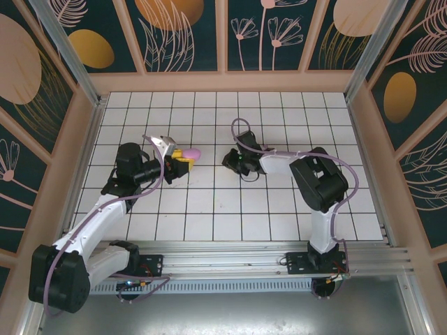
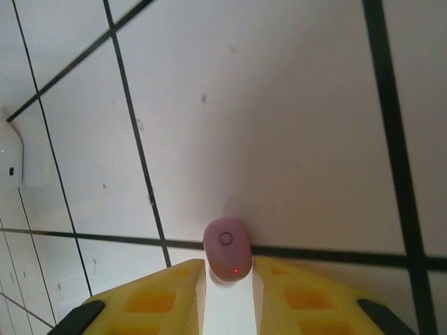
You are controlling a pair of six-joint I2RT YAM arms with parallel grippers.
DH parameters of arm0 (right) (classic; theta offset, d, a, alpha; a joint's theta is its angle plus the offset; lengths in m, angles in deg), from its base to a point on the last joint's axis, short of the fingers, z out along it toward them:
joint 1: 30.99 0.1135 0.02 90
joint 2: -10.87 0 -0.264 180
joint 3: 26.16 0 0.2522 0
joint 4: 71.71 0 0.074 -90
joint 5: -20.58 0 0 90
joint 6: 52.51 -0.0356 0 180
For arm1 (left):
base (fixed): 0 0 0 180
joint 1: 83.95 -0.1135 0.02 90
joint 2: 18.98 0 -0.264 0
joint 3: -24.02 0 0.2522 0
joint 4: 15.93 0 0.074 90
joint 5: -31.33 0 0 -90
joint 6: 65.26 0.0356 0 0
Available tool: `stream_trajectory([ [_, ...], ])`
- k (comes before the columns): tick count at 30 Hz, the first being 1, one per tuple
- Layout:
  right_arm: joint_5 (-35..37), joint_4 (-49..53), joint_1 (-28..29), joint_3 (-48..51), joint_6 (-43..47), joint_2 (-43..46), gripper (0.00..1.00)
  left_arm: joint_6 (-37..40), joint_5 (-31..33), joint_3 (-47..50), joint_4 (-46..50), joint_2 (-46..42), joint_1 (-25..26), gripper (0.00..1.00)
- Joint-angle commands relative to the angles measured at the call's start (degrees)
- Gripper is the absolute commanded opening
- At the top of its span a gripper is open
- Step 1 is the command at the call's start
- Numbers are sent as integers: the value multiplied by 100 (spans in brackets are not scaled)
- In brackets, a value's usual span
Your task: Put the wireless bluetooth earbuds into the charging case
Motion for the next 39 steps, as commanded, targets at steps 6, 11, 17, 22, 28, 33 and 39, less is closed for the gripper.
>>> stream_trajectory([
  [6, 104, 525, -33, -529, 357, -320, 24, 127, -7, -85, -6, 26, 15, 0],
  [11, 128, 1013, 1, -828, 644, -475, 23, 135, -12, -100, 4, 31, 23, 0],
  [17, 349, 1882, 53, -1253, 1182, -415, 24, 144, 10, -100, 39, -18, 17, 0],
  [22, 57, 2111, -107, -1332, 1346, -285, 36, 145, 20, -106, 40, -44, 16, 0],
  [28, -1, 2416, -244, -1667, 1885, -313, 38, 124, 22, -92, 58, -78, 17, 0],
  [33, -117, 2667, -329, -1943, 2181, -541, 37, 118, 37, -86, 72, -110, 20, 0],
  [39, -265, 2698, -299, -2078, 2269, -737, 36, 113, 68, -77, 76, -123, 16, 0],
])
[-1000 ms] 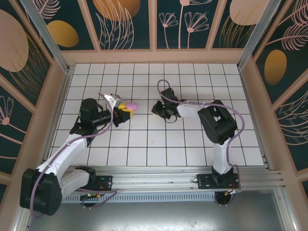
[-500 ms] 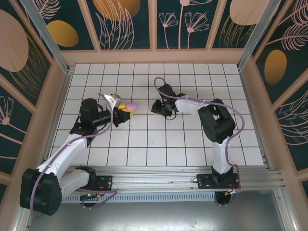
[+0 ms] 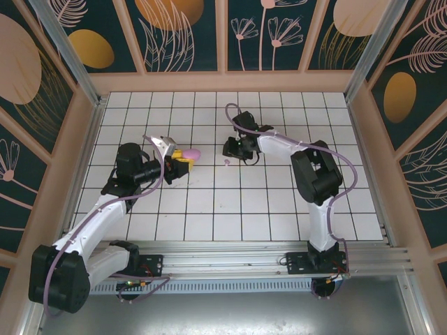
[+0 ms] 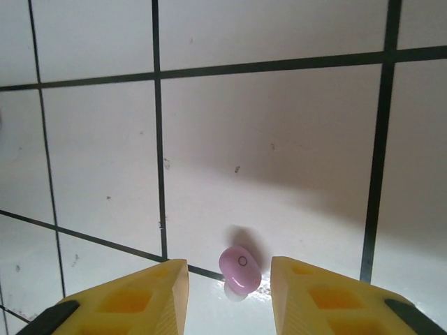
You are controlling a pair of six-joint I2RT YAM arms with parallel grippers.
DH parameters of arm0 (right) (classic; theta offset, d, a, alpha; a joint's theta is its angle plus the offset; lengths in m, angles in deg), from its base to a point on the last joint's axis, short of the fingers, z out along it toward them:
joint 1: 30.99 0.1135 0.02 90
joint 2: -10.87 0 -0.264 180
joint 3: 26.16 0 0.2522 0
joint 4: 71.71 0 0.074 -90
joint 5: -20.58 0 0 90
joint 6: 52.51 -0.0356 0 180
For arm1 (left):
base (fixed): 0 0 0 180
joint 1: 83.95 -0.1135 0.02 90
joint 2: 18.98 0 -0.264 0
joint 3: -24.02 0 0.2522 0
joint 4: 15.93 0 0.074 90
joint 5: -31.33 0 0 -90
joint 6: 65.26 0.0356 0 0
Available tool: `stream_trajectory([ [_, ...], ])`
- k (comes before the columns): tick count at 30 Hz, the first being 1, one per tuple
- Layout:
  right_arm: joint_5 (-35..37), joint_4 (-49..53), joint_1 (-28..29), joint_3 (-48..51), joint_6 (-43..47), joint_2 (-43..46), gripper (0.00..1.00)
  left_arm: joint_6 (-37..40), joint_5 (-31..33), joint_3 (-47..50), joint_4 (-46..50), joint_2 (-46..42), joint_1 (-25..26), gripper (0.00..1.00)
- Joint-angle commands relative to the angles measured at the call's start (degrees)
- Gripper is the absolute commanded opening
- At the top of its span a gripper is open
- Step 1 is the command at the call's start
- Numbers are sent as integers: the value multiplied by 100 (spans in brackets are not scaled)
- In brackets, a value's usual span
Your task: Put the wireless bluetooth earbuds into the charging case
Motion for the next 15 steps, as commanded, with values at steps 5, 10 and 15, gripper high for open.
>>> stream_trajectory([
  [5, -91, 385, 100, -265, 332, -372, 36, 75, 42, -87, 23, -75, 19, 0],
  [10, 55, 525, 170, -371, 439, -537, 34, 89, 45, -92, 38, -68, 20, 0],
  [15, 269, 771, 288, -552, 510, -630, 32, 105, 58, -97, 41, -84, 22, 0],
])
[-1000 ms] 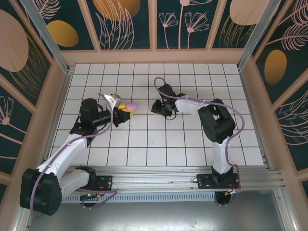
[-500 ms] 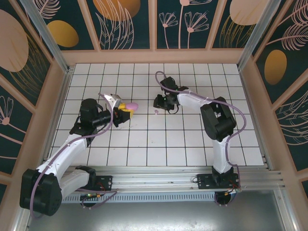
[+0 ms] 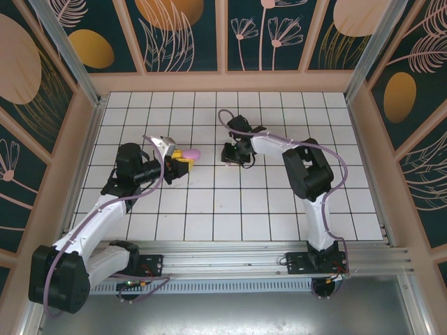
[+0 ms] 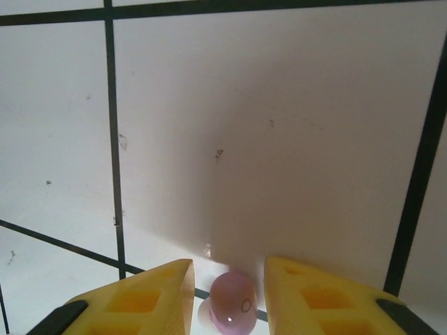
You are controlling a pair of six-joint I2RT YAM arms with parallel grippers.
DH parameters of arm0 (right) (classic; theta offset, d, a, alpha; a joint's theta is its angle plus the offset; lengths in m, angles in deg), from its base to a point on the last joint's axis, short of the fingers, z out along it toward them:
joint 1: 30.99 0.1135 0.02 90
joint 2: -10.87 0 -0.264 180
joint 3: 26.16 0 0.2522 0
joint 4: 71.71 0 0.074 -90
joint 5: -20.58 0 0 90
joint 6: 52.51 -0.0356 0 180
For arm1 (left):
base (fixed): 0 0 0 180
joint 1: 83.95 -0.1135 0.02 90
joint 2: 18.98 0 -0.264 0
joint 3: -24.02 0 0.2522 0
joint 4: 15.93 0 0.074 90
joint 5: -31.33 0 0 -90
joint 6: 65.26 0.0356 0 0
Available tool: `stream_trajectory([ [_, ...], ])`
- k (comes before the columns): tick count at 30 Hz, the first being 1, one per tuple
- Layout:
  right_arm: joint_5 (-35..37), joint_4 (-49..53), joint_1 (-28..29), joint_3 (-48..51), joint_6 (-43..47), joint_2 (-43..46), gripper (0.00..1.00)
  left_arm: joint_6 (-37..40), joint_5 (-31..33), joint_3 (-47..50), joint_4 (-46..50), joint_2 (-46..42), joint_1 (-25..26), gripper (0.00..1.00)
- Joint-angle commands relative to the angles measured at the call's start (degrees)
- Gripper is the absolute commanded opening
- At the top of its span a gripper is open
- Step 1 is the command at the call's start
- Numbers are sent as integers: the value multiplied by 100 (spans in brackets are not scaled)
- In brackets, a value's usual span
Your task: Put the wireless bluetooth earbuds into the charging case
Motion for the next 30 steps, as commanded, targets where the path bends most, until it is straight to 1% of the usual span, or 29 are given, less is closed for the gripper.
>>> stream_trajectory([
  [1, 204, 402, 145, -224, 158, -167, 32, 102, 36, -100, 17, -68, 28, 0],
  [5, 272, 459, 164, -184, 58, -93, 32, 107, 40, -100, 26, -68, 23, 0],
  [8, 389, 494, 157, -136, -79, 4, 36, 92, 46, -96, 42, -77, 22, 0],
  [15, 485, 403, 130, 83, -433, 236, 36, 82, 44, -85, 42, -129, 26, 0],
  [22, 327, 282, 149, 93, -535, 92, 32, 72, 40, -78, 59, -180, 22, 0],
  [30, 333, 320, 216, -12, -521, 59, 27, 101, 77, -65, 88, -235, 20, 0],
])
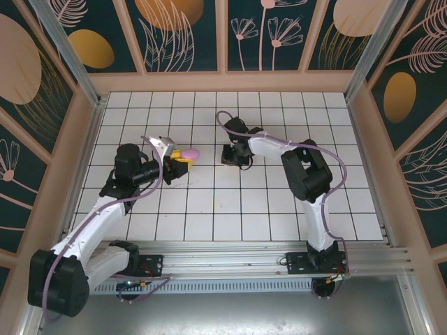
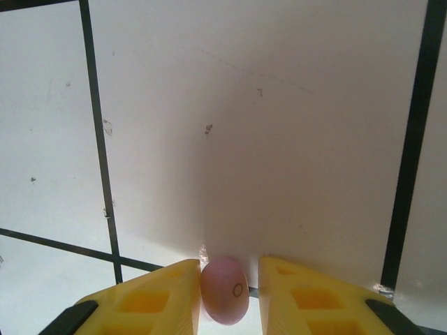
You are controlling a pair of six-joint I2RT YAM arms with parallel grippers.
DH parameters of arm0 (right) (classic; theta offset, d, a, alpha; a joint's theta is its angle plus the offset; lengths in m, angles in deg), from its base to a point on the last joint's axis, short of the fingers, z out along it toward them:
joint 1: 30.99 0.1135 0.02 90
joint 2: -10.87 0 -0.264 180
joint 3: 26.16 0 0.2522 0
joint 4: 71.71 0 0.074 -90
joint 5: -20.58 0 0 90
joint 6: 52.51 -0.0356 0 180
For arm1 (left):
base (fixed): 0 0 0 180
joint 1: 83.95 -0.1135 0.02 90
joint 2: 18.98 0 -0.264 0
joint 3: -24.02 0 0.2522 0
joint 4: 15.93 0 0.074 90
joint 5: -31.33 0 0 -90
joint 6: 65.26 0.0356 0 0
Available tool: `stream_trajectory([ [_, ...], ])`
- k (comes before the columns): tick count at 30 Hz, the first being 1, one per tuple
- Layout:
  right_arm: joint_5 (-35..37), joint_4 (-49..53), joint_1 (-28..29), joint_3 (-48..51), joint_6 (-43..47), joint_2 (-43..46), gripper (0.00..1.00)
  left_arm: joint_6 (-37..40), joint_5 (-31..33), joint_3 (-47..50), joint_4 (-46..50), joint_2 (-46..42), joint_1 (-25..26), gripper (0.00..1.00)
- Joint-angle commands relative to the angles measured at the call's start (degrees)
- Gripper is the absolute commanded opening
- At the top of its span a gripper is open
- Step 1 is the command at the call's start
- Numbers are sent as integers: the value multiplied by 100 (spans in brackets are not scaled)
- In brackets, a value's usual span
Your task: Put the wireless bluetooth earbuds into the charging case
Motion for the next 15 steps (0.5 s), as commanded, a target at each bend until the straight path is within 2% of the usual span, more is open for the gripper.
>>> stream_trajectory([
  [1, 37, 152, 77, -32, -83, 23, 27, 98, -8, -70, 8, -76, 24, 0],
  [9, 117, 256, 200, -129, -81, -42, 27, 92, 24, -73, 54, -98, 15, 0],
  [15, 251, 295, 254, -229, -46, -35, 19, 98, 47, -65, 69, -128, 19, 0],
])
